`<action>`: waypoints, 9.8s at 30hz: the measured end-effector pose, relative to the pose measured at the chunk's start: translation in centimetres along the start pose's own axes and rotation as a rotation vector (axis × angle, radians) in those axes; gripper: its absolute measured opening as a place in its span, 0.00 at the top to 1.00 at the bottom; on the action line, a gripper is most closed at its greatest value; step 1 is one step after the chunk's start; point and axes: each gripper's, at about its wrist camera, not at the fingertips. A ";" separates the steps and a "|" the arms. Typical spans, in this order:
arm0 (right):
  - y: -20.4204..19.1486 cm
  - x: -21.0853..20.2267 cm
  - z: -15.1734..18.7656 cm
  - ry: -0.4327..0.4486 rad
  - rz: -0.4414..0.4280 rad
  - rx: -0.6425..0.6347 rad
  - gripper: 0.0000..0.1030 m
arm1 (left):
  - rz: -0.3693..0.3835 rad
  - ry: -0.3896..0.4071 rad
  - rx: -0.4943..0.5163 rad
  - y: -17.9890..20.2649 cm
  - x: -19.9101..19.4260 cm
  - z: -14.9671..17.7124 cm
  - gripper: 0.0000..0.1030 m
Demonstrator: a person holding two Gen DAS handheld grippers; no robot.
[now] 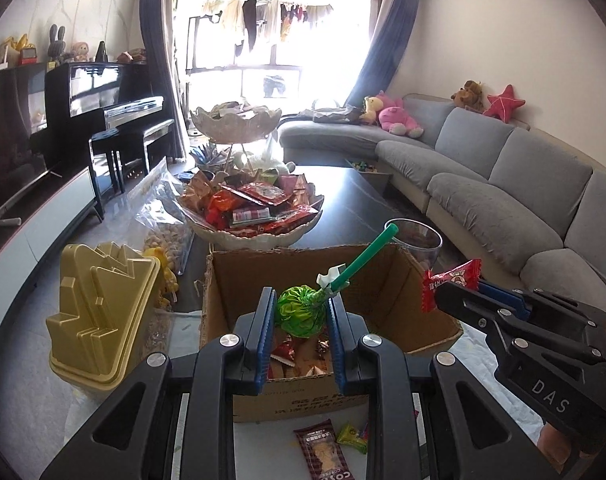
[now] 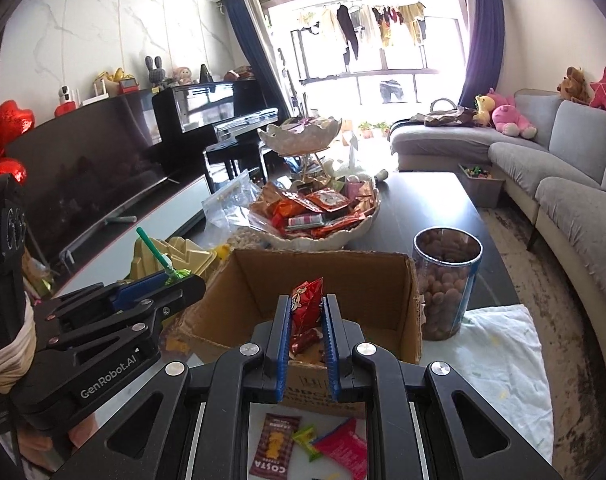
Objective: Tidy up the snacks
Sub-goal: 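Lift both snacks into the cardboard box and open both tools, then move both open tools back toward the COSTA pack and pink bag, then grasp the COSTA biscuit pack with the left tool while the right tool grasps the pink bag, then lift both packs into the cardboard box and open both tools, then move both open tools back toward the dark green pack and yellow-green candy, then grasp the dark green pack with the right tool while the left tool grasps the yellow-green candy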
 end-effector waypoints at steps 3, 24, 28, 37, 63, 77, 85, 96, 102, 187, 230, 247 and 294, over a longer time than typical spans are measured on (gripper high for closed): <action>0.3 1.2 -0.2 -0.015 0.003 -0.005 0.84 | -0.007 -0.012 0.004 -0.2 1.1 0.1 0.75; 1.4 2.4 1.1 -0.031 0.053 -0.044 0.47 | -0.087 -0.027 -0.006 -0.2 -0.3 1.8 0.31; 1.5 1.0 1.5 -0.017 0.044 -0.063 0.47 | -0.094 -0.020 0.003 0.5 -1.6 2.3 0.29; 1.3 -1.4 2.8 -0.008 0.019 -0.128 0.44 | -0.102 -0.022 0.015 2.0 -3.5 4.3 0.25; 2.9 1.4 10.1 -0.215 0.010 -0.265 0.44 | -0.087 -0.273 -0.050 3.4 1.3 13.6 0.25; 3.7 5.9 13.3 -0.372 0.005 -0.317 0.44 | -0.087 -0.395 -0.070 3.2 6.1 17.0 0.26; 3.9 7.6 14.5 -0.415 0.013 -0.336 0.44 | -0.093 -0.424 -0.064 2.9 8.3 17.7 0.26; 4.7 8.9 14.3 -0.426 -0.006 -0.271 0.44 | -0.112 -0.405 -0.036 3.2 10.4 17.6 0.34; 4.5 9.2 14.4 -0.437 -0.014 -0.260 0.47 | -0.094 -0.391 -0.018 4.3 10.5 16.5 0.57; -0.7 2.6 -0.7 -0.060 0.052 -0.093 0.68 | -0.068 -0.063 0.037 -1.3 2.0 -0.6 0.65; 0.2 -3.6 8.7 -0.056 0.160 -0.105 0.08 | -0.137 -0.073 0.071 1.8 -6.4 9.9 0.13; 1.4 -0.5 15.7 -0.297 0.147 -0.053 0.08 | -0.134 -0.215 -0.002 1.5 -4.2 16.1 0.13; 5.2 1.7 17.9 -0.327 0.166 0.001 0.87 | -0.098 -0.302 0.078 5.4 1.5 17.8 0.13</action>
Point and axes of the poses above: each gripper's, at about its wrist camera, not at the fingertips, and x roughly the way its jaws point, y to its right, z to its underside, and after that the axes turned 2 degrees about x, right-handed
